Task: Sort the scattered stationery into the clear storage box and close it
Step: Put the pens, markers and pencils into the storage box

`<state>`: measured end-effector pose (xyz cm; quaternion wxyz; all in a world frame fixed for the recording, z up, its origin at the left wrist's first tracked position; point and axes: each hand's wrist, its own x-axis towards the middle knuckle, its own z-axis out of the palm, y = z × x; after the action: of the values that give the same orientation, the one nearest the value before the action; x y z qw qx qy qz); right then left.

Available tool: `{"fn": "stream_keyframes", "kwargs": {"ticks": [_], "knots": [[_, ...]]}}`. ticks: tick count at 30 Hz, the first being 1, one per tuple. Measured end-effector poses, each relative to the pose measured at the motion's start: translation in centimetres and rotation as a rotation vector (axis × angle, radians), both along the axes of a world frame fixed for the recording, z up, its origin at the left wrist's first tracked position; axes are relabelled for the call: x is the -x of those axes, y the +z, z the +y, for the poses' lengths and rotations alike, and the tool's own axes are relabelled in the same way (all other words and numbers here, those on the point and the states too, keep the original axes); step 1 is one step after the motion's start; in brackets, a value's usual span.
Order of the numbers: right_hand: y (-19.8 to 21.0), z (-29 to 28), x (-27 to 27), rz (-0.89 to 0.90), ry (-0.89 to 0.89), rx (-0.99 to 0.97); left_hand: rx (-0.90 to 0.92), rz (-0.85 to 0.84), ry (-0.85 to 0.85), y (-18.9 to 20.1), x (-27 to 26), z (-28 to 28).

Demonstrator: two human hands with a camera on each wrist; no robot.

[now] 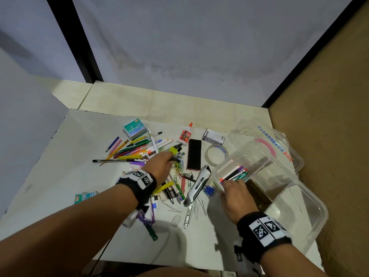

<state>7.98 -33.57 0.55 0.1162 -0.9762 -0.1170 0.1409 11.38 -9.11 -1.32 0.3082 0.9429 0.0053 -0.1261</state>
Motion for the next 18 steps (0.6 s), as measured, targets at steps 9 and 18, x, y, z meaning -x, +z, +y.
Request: {"fn": "stream_keyframes", "kwargs": {"ticks": [9,18], "knots": [[0.1,-0.1,0.0,0.011,0.003,0.007,-0.467,0.179,-0.476,-2.7,0.1,0.6],[0.0,-0.2,-0.1,-0.001,-0.005,0.013,-0.626,0.300,-0.537,-2.3,-1.3,-0.9]]}}
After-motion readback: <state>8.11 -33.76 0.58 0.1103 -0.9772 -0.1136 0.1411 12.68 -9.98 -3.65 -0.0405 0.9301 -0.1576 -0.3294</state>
